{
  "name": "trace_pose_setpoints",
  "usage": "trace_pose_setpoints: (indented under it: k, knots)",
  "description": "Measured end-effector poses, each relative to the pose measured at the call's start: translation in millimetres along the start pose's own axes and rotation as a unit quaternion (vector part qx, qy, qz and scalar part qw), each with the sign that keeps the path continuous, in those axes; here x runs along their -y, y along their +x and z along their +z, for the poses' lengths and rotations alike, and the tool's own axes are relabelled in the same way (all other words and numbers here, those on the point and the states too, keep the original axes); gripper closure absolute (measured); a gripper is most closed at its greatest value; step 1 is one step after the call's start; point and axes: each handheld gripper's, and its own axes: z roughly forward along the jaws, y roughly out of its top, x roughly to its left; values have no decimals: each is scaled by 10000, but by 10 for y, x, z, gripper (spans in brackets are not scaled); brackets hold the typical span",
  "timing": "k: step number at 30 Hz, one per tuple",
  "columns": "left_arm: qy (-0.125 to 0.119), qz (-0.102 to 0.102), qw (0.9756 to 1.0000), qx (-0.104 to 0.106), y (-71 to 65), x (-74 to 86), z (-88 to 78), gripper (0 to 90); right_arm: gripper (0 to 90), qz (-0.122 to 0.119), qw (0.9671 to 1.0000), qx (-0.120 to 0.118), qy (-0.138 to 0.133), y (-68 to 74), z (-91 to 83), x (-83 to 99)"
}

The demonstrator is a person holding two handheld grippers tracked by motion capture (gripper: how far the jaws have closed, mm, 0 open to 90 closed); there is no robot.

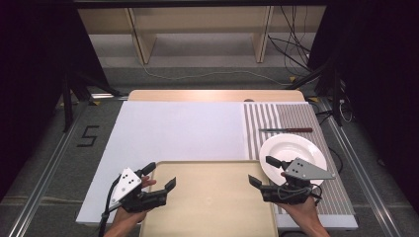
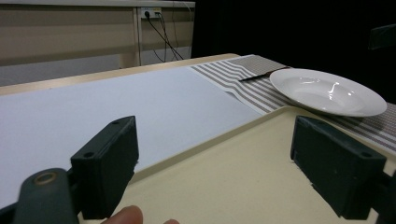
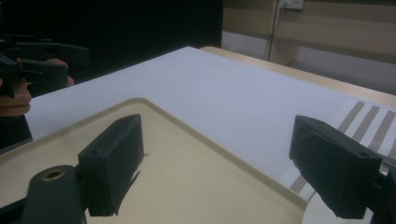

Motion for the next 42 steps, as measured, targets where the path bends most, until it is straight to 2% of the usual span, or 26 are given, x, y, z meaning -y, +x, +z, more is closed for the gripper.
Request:
trace_pose_setpoints:
  k: [20, 23, 27, 33, 38, 42]
  knots:
    - [-13, -4, 10000, -10, 4, 0, -3, 152, 193, -126, 9998, 170, -30, -31, -4, -24]
    - [-6, -3, 10000, -8, 3, 2, -1, 152, 204, -338, 9986, 405, -84, -54, -16, -41]
    - [-6, -7, 10000, -13, 5, 2, 0, 152, 204, -449, 9968, 651, -86, -122, -15, -48]
    - [-1, -29, 10000, -26, 13, 3, 2, 152, 207, -412, 9953, 873, -51, -255, 6, -42]
    - [-5, -51, 10000, -28, 13, 4, 5, 152, 208, -438, 9944, 965, 14, -333, 45, -30]
    - [4, -67, 10000, -32, 16, 6, 8, 152, 208, -348, 9932, 1102, 124, -470, 93, -17]
